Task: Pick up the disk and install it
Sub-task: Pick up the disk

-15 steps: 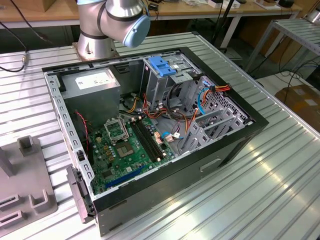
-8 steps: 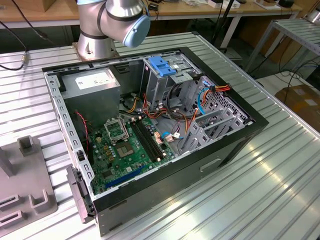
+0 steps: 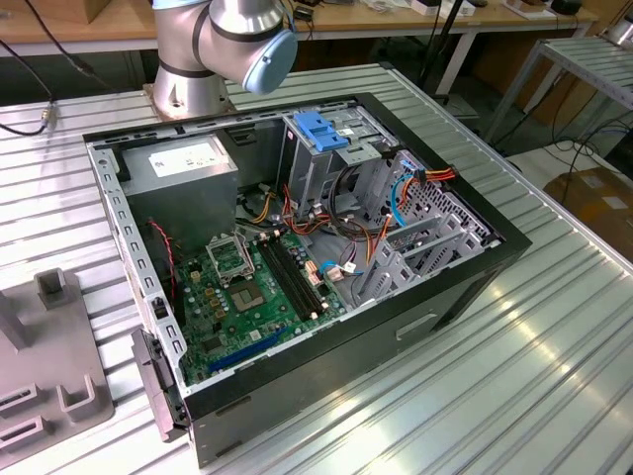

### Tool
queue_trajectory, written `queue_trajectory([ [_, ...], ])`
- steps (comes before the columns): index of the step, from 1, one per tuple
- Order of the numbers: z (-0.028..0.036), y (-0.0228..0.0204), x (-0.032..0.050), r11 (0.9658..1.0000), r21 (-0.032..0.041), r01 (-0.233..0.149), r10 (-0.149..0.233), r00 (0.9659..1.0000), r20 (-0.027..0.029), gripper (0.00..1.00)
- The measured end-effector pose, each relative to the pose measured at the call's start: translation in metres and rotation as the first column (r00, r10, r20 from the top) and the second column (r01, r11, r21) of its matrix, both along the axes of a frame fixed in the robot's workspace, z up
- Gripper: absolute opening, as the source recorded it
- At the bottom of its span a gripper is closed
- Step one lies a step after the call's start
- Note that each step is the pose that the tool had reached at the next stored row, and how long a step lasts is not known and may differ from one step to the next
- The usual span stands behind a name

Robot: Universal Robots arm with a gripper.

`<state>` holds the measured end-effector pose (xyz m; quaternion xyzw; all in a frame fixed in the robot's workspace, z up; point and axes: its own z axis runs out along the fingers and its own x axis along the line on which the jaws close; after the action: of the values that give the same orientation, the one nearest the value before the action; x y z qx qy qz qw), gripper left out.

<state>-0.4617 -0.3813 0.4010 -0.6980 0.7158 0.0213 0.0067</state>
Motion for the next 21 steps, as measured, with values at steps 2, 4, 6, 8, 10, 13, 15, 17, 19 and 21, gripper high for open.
queue_trajectory([
  [2, 0.0028, 0.0000, 0.0000, 1.0000, 0.0000, 0.000, 0.000, 1.0000, -0.0001, 0.37],
  [4, 0.0052, 0.0000, 0.0000, 1.0000, 0.0000, 0.000, 0.000, 1.0000, 0.0000, 0.37],
  [6, 0.0075, 0.0000, 0.0000, 1.0000, 0.0000, 0.000, 0.000, 1.0000, -0.0001, 0.37],
  [8, 0.0095, 0.0000, 0.0000, 1.0000, 0.0000, 0.000, 0.000, 1.0000, 0.0000, 0.37],
  [10, 0.0114, 0.0000, 0.0000, 1.0000, 0.0000, 0.000, 0.000, 1.0000, 0.0000, 0.37],
  [13, 0.0137, 0.0000, 0.0000, 1.0000, 0.0000, 0.000, 0.000, 1.0000, 0.0000, 0.37],
  [15, 0.0158, 0.0000, 0.0000, 1.0000, 0.0000, 0.000, 0.000, 1.0000, -0.0001, 0.37],
  [17, 0.0179, 0.0000, 0.0000, 1.0000, 0.0000, 0.000, 0.000, 1.0000, 0.0000, 0.37],
  [19, 0.0202, 0.0000, 0.0000, 1.0000, 0.0000, 0.000, 0.000, 1.0000, 0.0000, 0.37],
  [21, 0.0223, 0.0000, 0.0000, 1.0000, 0.0000, 0.000, 0.000, 1.0000, 0.0000, 0.37],
])
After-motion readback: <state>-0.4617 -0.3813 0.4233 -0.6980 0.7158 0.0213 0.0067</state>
